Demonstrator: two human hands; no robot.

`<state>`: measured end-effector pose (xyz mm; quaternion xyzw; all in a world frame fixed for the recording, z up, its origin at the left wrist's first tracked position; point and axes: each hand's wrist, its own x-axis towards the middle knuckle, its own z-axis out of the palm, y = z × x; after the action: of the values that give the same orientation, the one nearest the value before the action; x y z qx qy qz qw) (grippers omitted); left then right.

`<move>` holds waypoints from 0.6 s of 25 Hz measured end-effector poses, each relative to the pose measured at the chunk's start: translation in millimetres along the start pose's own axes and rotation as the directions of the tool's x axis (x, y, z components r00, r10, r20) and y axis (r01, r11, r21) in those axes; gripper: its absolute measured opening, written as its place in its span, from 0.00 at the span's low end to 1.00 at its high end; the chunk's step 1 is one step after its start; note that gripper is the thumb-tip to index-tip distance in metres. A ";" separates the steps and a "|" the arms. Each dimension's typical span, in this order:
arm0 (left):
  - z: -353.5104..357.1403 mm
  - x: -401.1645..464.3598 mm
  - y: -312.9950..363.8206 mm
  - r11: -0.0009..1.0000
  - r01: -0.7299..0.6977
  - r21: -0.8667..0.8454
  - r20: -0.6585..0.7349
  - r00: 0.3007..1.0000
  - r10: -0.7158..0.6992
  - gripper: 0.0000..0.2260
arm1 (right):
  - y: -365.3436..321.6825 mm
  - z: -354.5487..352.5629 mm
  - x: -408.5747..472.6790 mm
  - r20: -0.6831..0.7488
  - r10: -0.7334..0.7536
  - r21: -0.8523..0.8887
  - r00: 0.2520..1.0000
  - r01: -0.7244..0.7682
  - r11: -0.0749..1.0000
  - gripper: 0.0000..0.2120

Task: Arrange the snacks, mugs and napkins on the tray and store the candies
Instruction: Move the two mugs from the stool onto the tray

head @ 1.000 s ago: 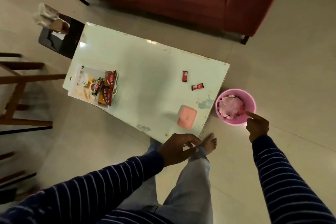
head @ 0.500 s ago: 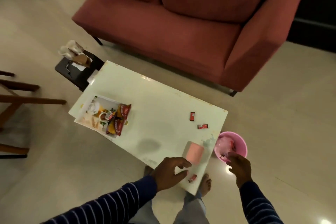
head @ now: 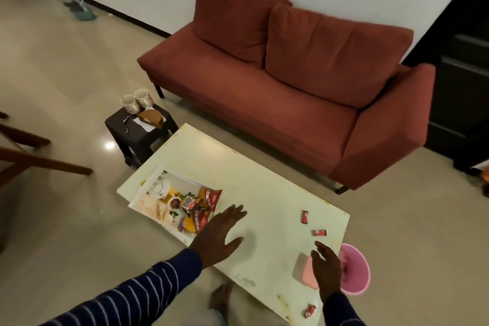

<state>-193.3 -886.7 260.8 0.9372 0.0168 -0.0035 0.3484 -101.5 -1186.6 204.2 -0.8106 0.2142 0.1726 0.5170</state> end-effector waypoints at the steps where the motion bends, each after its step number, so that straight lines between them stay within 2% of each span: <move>1: -7.8 -1.7 -7.9 0.998 -0.007 0.056 -0.046 0.999 0.009 0.31 | -8.5 7.9 -9.3 -0.017 -0.054 -0.059 0.998 0.053 0.997 0.18; 5: -36.6 -7.0 -28.3 0.949 0.144 0.279 -0.150 0.983 -0.105 0.43 | -37.6 28.3 -38.9 -0.031 -0.318 -0.278 0.948 0.297 0.913 0.26; 9: -62.6 -0.5 -27.4 0.892 0.245 0.379 -0.173 0.966 -0.192 0.46 | -71.0 41.0 -44.7 0.041 -0.595 -0.478 0.803 0.539 0.694 0.34; 10: -69.4 1.4 -26.7 0.890 0.261 0.373 -0.196 0.960 -0.200 0.46 | -80.6 46.3 -45.8 0.057 -0.632 -0.510 0.773 0.566 0.648 0.34; 15: -108.9 -1.4 -30.9 0.864 0.312 0.396 -0.282 0.936 -0.208 0.47 | -111.1 83.4 -63.7 0.100 -0.692 -0.564 0.715 0.614 0.552 0.42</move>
<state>-196.3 -792.3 323.1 0.9740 0.1828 0.0542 0.1227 -102.0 -1058.3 287.1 -0.9545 -0.1292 -0.0321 0.2667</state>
